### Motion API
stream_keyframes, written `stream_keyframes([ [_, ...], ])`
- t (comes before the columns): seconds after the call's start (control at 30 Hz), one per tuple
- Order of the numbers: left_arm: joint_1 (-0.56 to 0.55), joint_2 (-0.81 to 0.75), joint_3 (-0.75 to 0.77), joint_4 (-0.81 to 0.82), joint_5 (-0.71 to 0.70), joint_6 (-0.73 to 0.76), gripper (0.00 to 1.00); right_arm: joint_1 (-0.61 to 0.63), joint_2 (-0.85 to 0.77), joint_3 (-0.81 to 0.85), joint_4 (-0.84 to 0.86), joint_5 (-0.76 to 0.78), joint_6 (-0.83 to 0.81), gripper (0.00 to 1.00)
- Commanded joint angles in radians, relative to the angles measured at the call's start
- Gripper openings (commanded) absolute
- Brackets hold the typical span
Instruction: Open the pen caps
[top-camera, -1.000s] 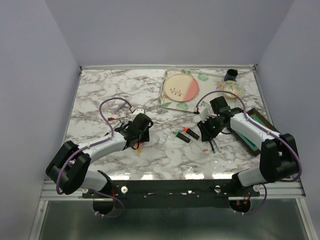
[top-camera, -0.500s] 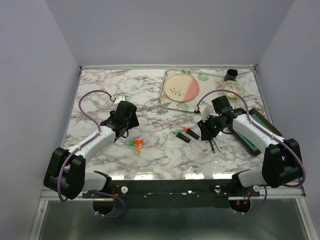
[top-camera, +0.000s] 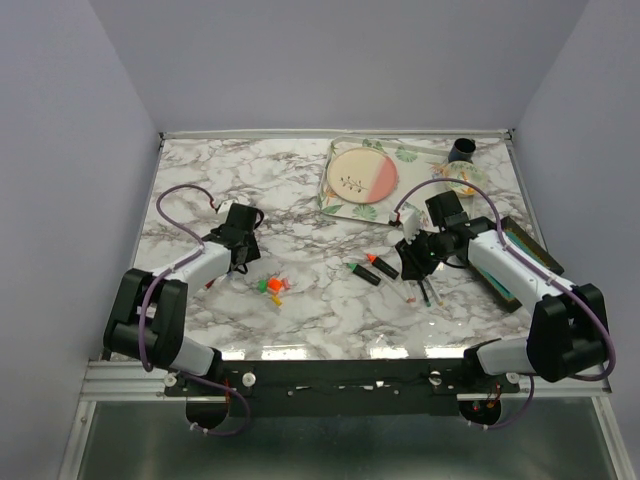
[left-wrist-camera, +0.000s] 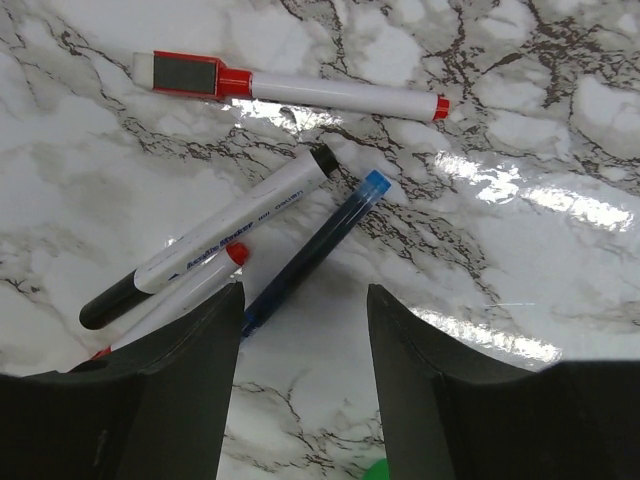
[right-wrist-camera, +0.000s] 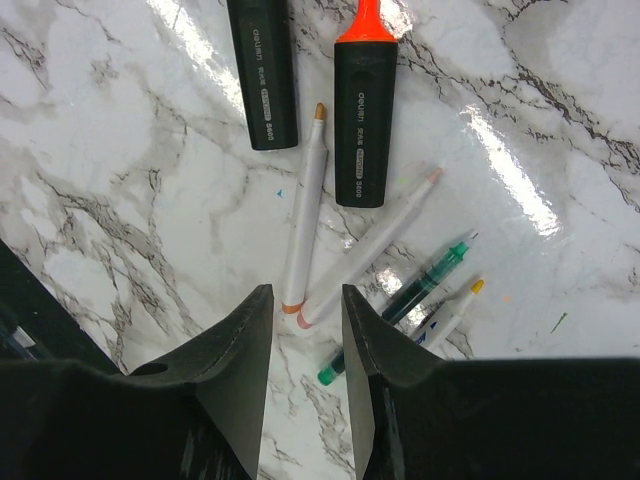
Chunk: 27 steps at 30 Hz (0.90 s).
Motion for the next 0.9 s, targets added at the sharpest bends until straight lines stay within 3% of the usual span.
stream_keyframes([
  [0.0,0.02,0.046,0.025,0.013,0.019,0.012,0.58,0.007,-0.018,0.01,-0.023,-0.028,-0.013,0.41],
  [0.33,0.034,0.078,0.02,0.016,0.056,0.004,0.47,0.007,-0.023,0.01,-0.022,-0.03,-0.013,0.41],
  [0.87,0.033,0.086,0.026,0.056,0.196,0.032,0.14,0.007,-0.026,0.01,-0.022,-0.034,-0.013,0.41],
])
